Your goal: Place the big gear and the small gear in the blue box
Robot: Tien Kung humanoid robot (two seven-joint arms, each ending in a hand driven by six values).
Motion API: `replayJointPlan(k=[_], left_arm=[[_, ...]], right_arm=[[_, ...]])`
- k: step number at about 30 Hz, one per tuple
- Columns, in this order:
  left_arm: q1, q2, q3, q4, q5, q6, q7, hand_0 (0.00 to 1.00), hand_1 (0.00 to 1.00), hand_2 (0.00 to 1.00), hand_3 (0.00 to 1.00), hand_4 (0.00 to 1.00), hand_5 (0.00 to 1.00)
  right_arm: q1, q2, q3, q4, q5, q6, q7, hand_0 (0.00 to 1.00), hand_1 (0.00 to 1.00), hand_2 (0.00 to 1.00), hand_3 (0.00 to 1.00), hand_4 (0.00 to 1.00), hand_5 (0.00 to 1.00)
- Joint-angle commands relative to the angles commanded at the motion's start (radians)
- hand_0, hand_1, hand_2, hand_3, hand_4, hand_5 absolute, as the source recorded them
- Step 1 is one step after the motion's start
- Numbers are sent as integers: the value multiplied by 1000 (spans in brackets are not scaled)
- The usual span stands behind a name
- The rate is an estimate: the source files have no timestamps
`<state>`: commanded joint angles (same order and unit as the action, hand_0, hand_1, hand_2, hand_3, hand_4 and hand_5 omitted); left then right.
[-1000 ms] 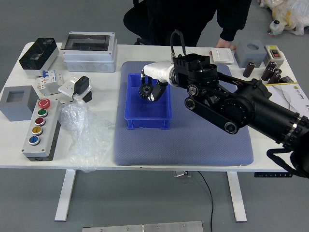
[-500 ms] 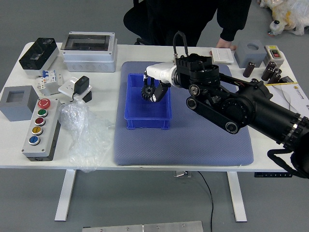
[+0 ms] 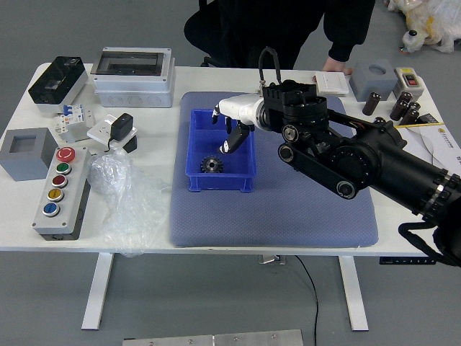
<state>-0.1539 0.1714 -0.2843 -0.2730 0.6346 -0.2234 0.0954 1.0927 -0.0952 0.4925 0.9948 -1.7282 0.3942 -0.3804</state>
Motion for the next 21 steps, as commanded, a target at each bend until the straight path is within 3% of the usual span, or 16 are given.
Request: replayJointPlan(k=[7, 21], left_arm=[[3, 3, -5, 0, 3, 0, 0, 861, 831, 827, 780, 601, 375], [21, 9, -41, -1, 16, -1, -1, 861, 830, 827, 779, 600, 375]], right_arm=[[2, -19, 0, 12, -4, 0, -1, 414, 504, 658, 840, 862, 369], [-36, -141, 10, 51, -32, -2, 3, 417, 506, 619, 797, 851, 361]])
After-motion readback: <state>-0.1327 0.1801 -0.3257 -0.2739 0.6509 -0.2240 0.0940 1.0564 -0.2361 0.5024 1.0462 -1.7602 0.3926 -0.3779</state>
